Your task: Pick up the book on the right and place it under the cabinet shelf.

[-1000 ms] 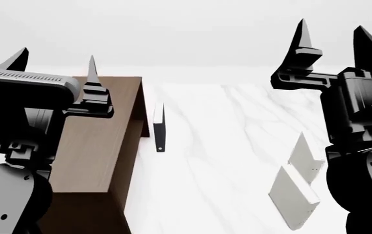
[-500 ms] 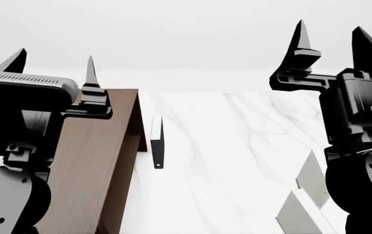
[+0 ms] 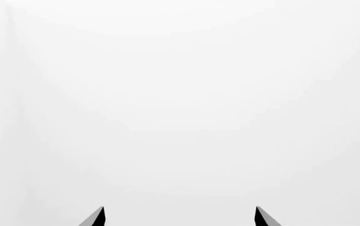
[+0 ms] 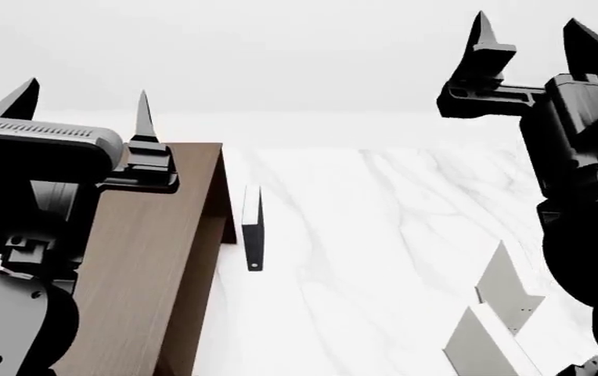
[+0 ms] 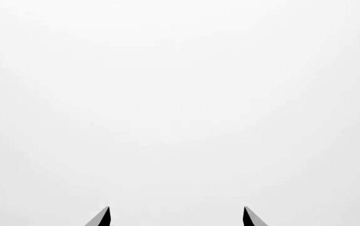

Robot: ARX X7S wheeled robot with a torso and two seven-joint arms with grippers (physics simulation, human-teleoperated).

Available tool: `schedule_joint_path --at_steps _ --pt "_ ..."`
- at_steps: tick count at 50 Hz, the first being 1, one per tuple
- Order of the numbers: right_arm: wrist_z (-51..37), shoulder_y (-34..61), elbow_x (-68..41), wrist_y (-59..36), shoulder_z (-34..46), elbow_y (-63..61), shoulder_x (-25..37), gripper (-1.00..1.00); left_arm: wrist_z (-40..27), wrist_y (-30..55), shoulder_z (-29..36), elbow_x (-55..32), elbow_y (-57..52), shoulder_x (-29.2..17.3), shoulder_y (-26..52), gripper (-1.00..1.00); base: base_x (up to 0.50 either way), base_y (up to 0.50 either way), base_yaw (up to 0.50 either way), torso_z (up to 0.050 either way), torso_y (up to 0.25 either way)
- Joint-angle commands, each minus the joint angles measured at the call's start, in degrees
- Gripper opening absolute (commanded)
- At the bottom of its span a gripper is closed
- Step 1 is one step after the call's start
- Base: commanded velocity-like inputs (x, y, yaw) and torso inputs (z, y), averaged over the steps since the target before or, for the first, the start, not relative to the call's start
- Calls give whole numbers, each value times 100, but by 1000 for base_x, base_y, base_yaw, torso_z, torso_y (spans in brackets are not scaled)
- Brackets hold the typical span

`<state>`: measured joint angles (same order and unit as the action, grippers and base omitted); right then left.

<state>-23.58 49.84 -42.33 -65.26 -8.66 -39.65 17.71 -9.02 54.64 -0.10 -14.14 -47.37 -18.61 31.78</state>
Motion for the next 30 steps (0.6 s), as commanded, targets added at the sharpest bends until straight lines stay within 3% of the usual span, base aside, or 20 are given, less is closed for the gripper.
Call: schedule_joint_path --at_steps 1,8,20,30 --pt "107 1431 -789 -1487 -21 984 305 100 -21 34 6 -39 -96 -25 -23 100 0 0 0 0 0" --pt "402 2377 -630 -1908 711 2245 704 100 -25 83 -28 -78 -168 -56 -23 100 0 0 0 0 0" --pt "1492 2975 223 -1209 2622 4293 1325 100 -55 322 -117 -192 -430 -98 25 100 0 0 0 0 0" --pt "1915 3132 527 -861 3108 5240 1436 100 -120 578 -111 -262 -686 -131 121 100 0 0 0 0 0"
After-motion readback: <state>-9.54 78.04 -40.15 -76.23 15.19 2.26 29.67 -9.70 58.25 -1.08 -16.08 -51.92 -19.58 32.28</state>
